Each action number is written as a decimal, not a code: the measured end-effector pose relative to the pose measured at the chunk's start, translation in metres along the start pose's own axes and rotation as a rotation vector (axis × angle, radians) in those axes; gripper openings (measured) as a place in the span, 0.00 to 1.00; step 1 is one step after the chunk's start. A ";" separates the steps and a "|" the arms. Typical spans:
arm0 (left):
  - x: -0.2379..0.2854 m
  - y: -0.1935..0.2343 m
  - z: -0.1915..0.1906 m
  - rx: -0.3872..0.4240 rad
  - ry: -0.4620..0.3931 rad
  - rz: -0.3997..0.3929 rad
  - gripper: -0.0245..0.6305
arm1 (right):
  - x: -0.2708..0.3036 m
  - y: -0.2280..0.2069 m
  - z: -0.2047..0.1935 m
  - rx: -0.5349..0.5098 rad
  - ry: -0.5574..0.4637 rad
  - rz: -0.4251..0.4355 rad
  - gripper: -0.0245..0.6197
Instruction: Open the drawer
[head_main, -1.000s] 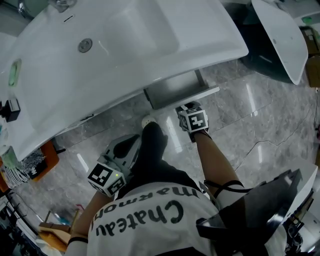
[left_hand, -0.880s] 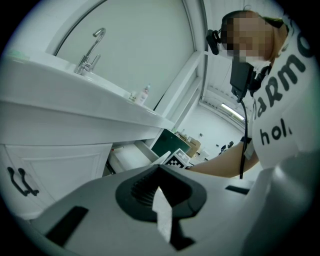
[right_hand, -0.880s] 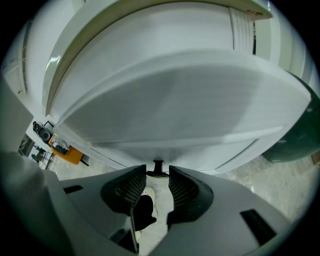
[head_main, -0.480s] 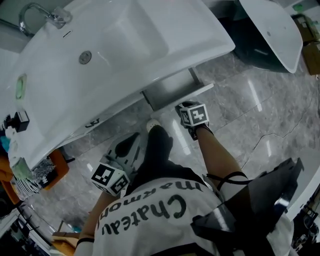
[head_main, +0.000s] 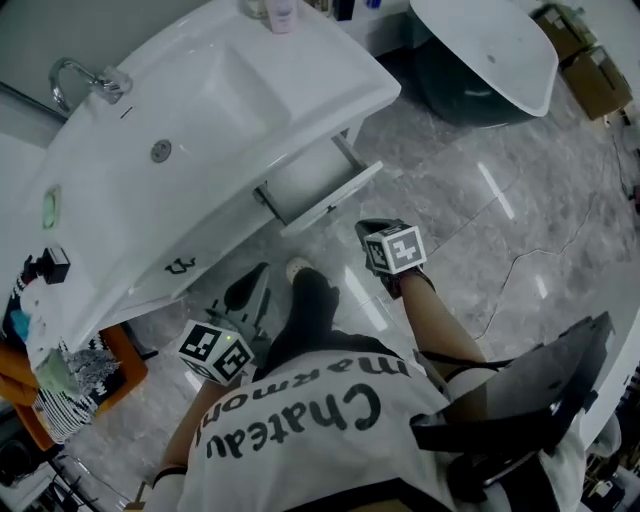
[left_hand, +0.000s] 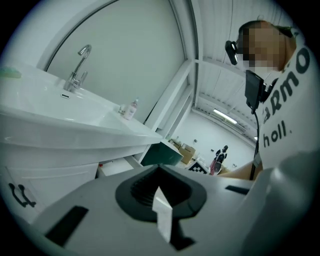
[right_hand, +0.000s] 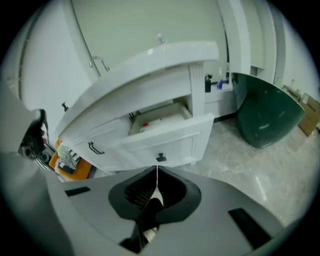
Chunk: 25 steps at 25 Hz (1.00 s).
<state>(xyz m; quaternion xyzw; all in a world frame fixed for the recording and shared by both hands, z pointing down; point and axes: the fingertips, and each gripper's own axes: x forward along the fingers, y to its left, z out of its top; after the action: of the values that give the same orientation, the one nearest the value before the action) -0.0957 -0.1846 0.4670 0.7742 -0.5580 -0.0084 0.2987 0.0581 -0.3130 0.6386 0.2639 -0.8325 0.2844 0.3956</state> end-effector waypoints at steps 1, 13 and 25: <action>-0.004 -0.005 0.000 -0.014 -0.008 -0.005 0.05 | -0.023 0.003 0.010 0.023 -0.070 0.016 0.06; -0.083 -0.103 0.018 0.061 -0.092 -0.021 0.05 | -0.303 0.111 0.075 -0.095 -0.708 0.217 0.06; -0.154 -0.137 0.003 0.063 -0.105 -0.045 0.05 | -0.350 0.166 -0.003 -0.195 -0.692 0.059 0.06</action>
<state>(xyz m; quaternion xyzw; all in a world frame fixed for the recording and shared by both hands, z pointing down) -0.0368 -0.0248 0.3503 0.7940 -0.5555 -0.0382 0.2440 0.1412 -0.1202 0.3132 0.2815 -0.9475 0.1086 0.1056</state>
